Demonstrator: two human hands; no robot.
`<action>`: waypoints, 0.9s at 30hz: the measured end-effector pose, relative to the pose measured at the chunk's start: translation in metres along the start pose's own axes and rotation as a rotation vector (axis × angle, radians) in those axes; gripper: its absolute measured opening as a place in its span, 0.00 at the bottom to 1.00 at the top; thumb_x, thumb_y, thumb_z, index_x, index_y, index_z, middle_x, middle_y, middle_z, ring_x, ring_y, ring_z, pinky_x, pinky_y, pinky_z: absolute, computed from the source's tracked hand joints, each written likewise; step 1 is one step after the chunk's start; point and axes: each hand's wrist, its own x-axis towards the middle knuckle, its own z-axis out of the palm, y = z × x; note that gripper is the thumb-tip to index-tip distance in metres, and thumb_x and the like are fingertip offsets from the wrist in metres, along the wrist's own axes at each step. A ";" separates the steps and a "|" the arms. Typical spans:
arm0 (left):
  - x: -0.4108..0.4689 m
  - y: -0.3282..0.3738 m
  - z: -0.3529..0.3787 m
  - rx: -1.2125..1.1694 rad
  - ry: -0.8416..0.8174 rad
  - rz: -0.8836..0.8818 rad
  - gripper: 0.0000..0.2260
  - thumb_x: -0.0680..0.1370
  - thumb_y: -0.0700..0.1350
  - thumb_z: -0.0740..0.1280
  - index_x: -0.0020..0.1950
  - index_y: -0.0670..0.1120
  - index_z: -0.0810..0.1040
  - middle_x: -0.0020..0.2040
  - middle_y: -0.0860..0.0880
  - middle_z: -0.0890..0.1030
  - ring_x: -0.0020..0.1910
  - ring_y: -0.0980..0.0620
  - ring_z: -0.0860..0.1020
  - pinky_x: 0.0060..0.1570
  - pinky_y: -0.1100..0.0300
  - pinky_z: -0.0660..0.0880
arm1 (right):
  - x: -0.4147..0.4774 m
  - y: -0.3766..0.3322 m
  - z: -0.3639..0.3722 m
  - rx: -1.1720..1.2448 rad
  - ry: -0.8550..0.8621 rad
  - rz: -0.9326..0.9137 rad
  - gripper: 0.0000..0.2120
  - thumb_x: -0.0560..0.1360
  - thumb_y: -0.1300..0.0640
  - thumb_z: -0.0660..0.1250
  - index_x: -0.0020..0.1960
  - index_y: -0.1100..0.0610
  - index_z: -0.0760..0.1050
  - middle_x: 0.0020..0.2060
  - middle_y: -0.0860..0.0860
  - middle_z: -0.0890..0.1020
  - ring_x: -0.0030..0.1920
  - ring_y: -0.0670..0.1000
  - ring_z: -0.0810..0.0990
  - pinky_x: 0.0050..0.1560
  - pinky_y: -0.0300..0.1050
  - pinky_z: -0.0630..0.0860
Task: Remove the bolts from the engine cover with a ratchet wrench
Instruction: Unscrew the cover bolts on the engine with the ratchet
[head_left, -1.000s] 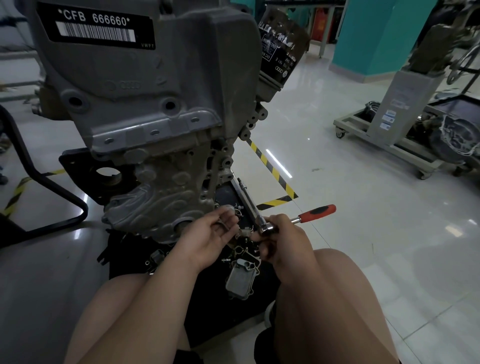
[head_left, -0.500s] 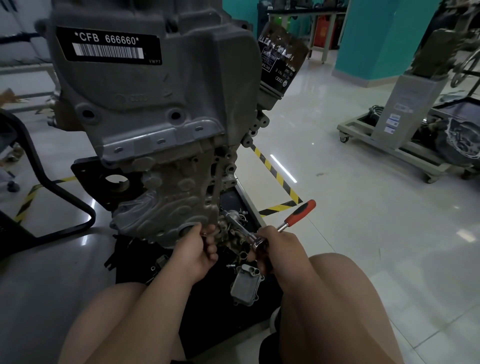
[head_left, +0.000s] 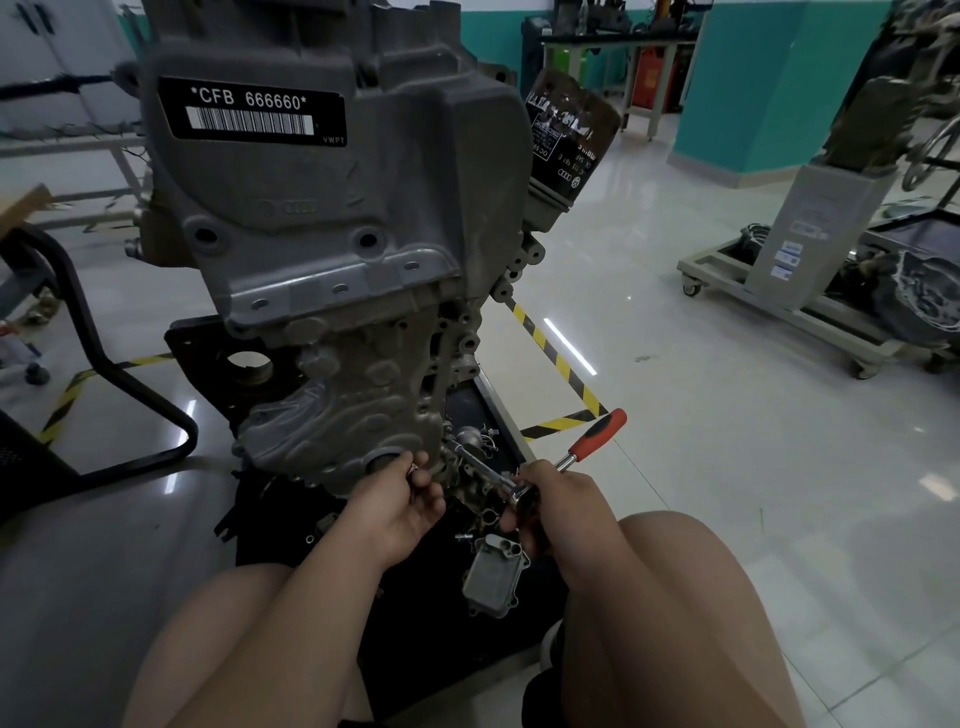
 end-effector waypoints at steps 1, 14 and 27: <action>0.000 -0.001 0.000 0.042 0.015 0.018 0.15 0.84 0.49 0.55 0.41 0.48 0.73 0.20 0.54 0.67 0.27 0.53 0.66 0.29 0.60 0.66 | 0.000 0.000 0.000 -0.011 0.001 0.003 0.15 0.79 0.54 0.59 0.40 0.62 0.75 0.28 0.57 0.82 0.19 0.50 0.69 0.23 0.39 0.66; 0.000 -0.004 0.000 0.192 -0.092 0.073 0.14 0.83 0.51 0.56 0.41 0.47 0.71 0.23 0.53 0.65 0.20 0.56 0.64 0.26 0.61 0.65 | 0.002 0.002 0.002 -0.054 0.015 0.009 0.14 0.79 0.52 0.58 0.42 0.61 0.75 0.27 0.55 0.82 0.19 0.49 0.69 0.22 0.37 0.67; -0.005 -0.001 0.001 0.074 -0.074 -0.076 0.14 0.81 0.38 0.52 0.42 0.41 0.75 0.35 0.45 0.80 0.31 0.52 0.77 0.28 0.61 0.77 | 0.002 0.002 0.002 -0.021 0.014 0.010 0.13 0.79 0.52 0.59 0.44 0.61 0.73 0.27 0.56 0.81 0.20 0.50 0.69 0.22 0.37 0.67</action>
